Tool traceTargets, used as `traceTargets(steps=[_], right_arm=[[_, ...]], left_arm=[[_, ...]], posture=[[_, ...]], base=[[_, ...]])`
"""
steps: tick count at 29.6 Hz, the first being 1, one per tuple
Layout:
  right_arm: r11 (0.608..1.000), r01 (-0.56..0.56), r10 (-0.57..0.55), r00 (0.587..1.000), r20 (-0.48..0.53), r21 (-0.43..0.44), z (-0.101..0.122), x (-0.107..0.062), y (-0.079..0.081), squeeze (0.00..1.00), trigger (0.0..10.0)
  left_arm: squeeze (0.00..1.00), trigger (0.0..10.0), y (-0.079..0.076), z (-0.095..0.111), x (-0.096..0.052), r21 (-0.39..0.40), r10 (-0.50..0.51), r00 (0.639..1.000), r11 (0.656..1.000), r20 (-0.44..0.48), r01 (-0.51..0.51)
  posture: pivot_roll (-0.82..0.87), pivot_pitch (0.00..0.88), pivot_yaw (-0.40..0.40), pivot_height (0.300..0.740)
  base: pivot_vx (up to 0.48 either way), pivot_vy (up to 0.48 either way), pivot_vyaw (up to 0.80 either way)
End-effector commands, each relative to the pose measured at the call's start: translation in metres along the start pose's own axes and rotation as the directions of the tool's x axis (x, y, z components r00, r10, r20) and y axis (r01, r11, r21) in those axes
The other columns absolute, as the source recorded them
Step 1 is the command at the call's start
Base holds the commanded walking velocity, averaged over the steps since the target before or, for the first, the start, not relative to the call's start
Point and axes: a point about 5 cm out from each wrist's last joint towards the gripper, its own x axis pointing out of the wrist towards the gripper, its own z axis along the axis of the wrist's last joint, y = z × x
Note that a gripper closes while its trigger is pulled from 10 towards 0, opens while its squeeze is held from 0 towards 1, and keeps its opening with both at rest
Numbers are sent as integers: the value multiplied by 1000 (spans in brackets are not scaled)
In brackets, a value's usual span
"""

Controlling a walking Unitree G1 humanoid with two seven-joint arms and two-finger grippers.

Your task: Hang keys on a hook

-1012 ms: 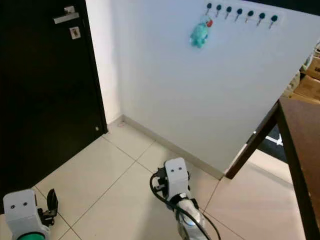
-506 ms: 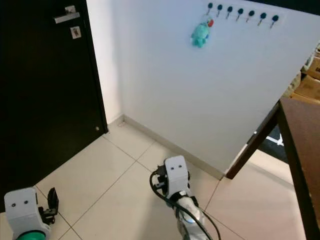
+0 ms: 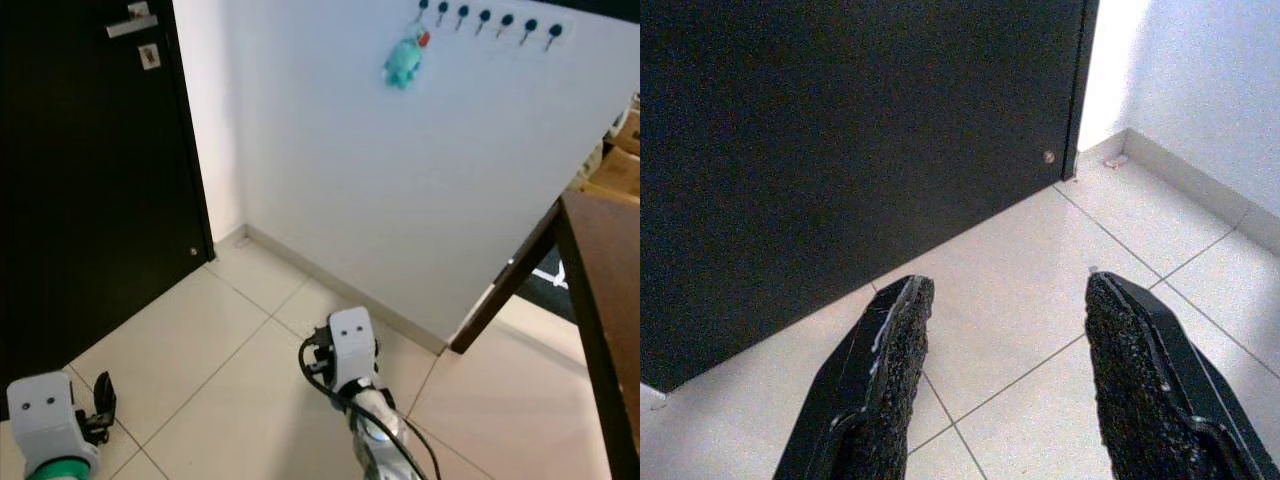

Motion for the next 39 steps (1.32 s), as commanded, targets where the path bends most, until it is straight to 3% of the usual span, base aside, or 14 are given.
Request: traceTargets(steps=[1,39], right_arm=[[1000,4,-4,1000,-28,13,-6,-1,0,0,10000],[1000,7,-6,1000,-29,23,-6,-2,1,0,10000]], left_arm=[[0,10000,4,-8,-2,9,9,999,1000,-44,-9],[0,10000,5,-8,-3,5,5,999,1000,-50,-4]], posture=[[-120,202,47,740],[-138,204,48,740]], base=[[0,0,0],[0,0,0]])
